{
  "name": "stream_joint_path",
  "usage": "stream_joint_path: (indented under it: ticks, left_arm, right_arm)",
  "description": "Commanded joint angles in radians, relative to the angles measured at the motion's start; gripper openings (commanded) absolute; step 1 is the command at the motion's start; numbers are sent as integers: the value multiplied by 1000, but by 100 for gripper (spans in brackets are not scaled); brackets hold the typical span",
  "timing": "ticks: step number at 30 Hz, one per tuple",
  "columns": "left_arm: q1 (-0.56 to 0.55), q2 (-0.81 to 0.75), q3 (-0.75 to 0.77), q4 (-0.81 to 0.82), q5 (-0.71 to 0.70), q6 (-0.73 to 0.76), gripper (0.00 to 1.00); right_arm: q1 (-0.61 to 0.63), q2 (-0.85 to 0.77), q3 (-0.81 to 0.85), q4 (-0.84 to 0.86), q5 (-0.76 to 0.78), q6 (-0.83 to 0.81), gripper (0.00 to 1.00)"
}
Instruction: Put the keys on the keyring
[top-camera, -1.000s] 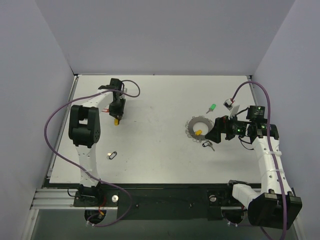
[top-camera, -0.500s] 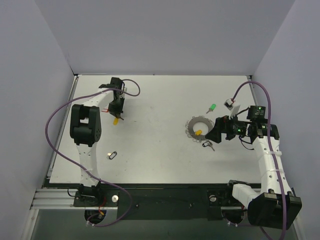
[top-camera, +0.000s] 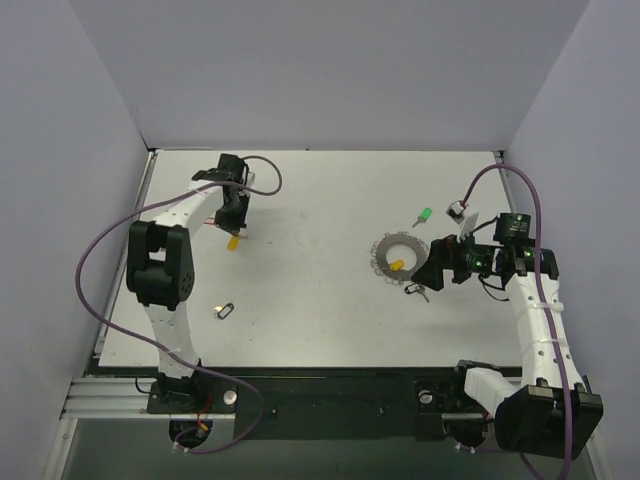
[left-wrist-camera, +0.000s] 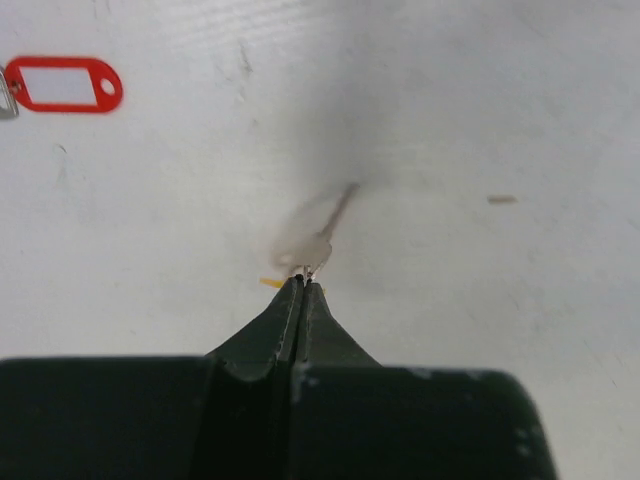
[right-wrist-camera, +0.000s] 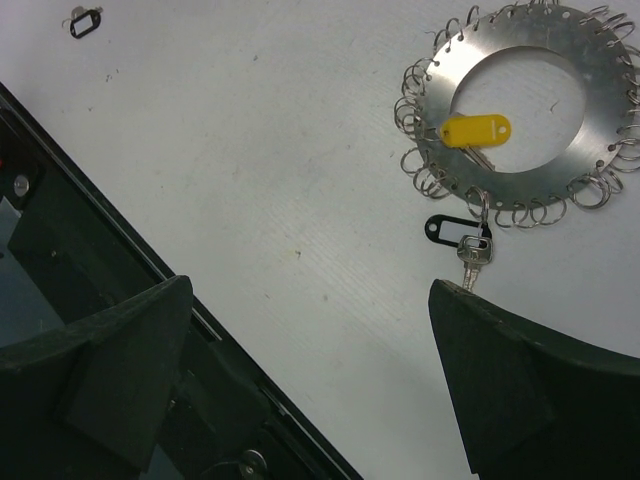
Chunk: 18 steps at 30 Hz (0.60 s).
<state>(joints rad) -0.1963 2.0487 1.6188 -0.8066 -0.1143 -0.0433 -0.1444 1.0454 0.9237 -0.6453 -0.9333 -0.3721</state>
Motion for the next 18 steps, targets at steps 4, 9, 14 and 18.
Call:
stream_joint_path:
  ticks: [4,9,14,18]
  left_arm:
    - [-210,-424,-184,30,215,-21,0]
    - [-454,-510,-209,88,291,-133,0]
    - [-661,-447,-201,270,376,-289,0]
    - [-749,-334,-160,348,393,-343,0]
  right_arm:
    - [-29,-47,56,-190,-81,-269,97]
    - [-30,-114,93,-289,-27,-376,98]
    - [-92,-114,89,-304,-15,-321,97]
    - [-159,-117,44,-294,-56,-315,97]
